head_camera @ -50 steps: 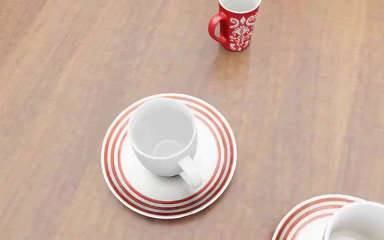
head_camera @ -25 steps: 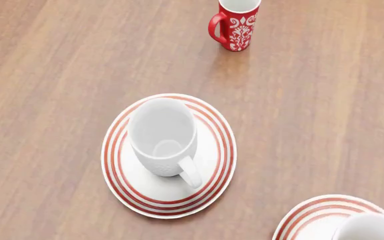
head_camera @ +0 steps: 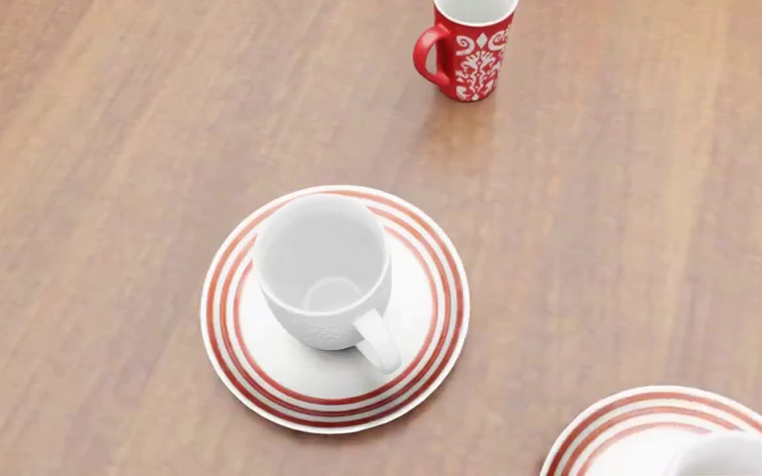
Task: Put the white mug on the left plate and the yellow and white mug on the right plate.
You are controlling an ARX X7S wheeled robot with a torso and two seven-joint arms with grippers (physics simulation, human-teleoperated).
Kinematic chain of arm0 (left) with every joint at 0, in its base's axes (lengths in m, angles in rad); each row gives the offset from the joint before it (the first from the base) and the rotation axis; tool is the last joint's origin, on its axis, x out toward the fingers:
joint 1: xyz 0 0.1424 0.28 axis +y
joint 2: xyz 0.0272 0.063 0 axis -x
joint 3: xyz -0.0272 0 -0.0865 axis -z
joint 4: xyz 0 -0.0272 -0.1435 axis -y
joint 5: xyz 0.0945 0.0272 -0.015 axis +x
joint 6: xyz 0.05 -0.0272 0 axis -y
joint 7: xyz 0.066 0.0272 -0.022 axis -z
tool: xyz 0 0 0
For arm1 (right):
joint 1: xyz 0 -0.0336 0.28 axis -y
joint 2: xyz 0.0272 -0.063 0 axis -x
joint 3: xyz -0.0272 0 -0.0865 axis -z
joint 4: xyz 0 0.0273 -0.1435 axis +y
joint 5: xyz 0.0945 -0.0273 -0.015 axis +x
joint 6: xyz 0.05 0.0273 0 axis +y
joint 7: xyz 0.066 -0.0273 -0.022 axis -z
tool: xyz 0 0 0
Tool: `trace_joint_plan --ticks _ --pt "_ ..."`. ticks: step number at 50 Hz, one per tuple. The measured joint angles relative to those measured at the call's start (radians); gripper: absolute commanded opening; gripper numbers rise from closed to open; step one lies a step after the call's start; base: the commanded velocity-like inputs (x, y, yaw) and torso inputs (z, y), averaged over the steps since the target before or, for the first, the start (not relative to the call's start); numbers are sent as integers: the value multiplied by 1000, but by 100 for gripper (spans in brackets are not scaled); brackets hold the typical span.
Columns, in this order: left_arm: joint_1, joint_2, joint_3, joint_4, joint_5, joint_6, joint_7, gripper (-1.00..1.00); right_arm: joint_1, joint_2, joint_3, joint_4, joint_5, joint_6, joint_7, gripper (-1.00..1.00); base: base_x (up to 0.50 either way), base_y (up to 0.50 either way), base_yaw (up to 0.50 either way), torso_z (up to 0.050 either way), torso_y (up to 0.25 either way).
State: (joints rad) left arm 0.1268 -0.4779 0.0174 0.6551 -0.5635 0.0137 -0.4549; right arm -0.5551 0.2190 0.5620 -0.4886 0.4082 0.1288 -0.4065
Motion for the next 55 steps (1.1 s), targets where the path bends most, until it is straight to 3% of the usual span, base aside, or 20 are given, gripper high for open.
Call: trace_joint_plan --ticks 41,42,55 --pt "-1 -6 5 -2 -5 -3 -11 100 60 14 -42 118 -9 -9 1 -100 0 0 0 0 0" --pt "-2 -6 5 -2 -5 -4 -11 100 62 14 -42 120 -10 -10 2 100 0 0 0 0 0" --pt "-4 -9 5 1 -8 -5 -15 100 61 10 -40 113 -4 -28 5 100 0 0 0 0 1"
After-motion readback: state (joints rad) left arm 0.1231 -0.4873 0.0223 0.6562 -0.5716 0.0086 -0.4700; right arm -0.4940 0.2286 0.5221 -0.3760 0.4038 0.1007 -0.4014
